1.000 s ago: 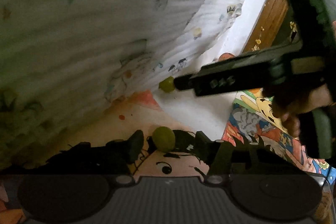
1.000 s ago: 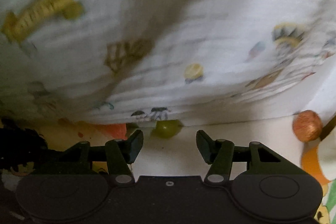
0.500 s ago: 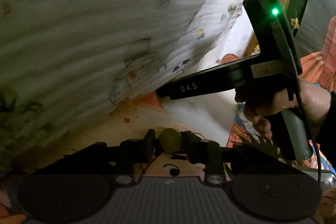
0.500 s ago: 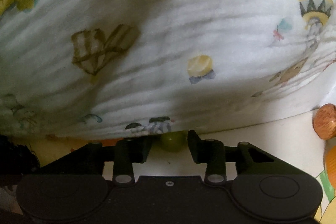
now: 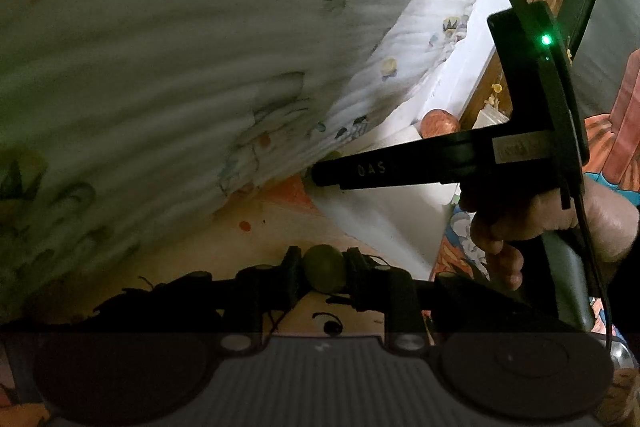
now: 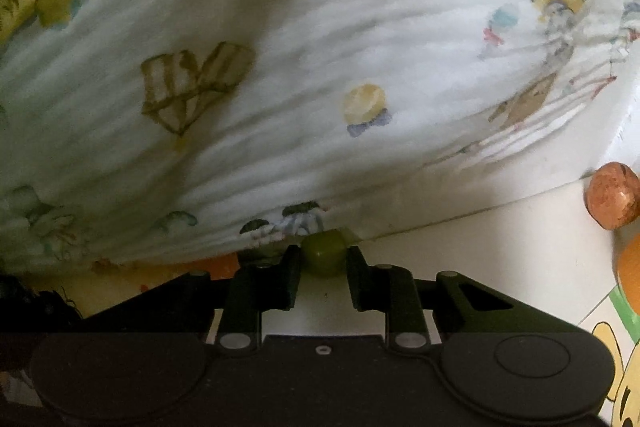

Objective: Organize fruits
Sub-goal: 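Grasp a green grape with the left tool while the right tool grasps another grape, then carry both green grapes over the metal tray with both tools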

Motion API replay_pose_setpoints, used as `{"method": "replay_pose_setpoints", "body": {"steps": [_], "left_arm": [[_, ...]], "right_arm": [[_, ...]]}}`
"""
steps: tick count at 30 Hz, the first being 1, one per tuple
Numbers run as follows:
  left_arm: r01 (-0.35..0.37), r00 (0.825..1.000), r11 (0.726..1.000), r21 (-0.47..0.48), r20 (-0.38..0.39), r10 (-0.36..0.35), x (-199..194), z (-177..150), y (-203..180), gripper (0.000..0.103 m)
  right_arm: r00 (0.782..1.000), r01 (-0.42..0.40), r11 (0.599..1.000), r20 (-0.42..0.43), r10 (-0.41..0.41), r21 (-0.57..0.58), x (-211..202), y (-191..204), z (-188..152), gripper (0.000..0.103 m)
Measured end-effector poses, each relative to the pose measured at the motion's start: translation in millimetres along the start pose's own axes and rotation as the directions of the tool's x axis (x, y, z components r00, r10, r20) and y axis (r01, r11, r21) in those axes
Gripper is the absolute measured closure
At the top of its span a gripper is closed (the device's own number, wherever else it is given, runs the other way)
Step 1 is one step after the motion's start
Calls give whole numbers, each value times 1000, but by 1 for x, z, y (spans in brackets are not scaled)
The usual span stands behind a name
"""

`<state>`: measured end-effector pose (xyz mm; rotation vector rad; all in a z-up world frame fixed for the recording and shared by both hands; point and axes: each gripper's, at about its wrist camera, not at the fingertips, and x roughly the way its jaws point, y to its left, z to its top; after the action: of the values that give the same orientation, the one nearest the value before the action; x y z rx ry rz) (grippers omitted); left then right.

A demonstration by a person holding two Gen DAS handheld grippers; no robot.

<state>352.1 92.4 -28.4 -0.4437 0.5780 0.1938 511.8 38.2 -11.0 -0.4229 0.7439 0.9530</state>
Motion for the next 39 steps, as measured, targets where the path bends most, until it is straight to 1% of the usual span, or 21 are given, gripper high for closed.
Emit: {"method": "replay_pose_setpoints", "body": {"steps": [3,7,11,16,19,25,29,32,39], "left_arm": [[3,1000,1000,-6,0,-3,0,1,1,77],[4,1000,1000,-10,0,-4,0,1,2,77],[7,1000,1000,-18,0,-7,-2,0,6,77],[26,1000,1000,-12,-2,-26,-3,0,6,77],[42,999,999,-1,7,-42,-6,0,4,77],[110,994,994,-8,20,-110,-22,-4,-1,77],[136,990,991,-12,39,-135,-41,-6,-7,77],[153,988,988,-24,38,-152,-55,-8,-14,77],[170,984,985,14,54,-171,-95,-12,-40,77]], "right_arm": [[1000,7,1000,-2,-6,20,-1,-3,0,77],[1000,16,999,1,-16,48,-9,-9,-10,77],[1000,17,995,10,-18,98,-26,-17,-17,77],[999,26,991,31,-30,133,-52,-18,-27,77],[999,30,989,40,-37,144,-72,-14,-34,77],[996,40,987,74,-53,158,-117,-7,-48,77],[993,52,986,95,-68,159,-152,0,-59,77],[990,59,984,119,-79,166,-178,7,-65,77],[976,81,978,185,-117,191,-235,22,-92,77]]}}
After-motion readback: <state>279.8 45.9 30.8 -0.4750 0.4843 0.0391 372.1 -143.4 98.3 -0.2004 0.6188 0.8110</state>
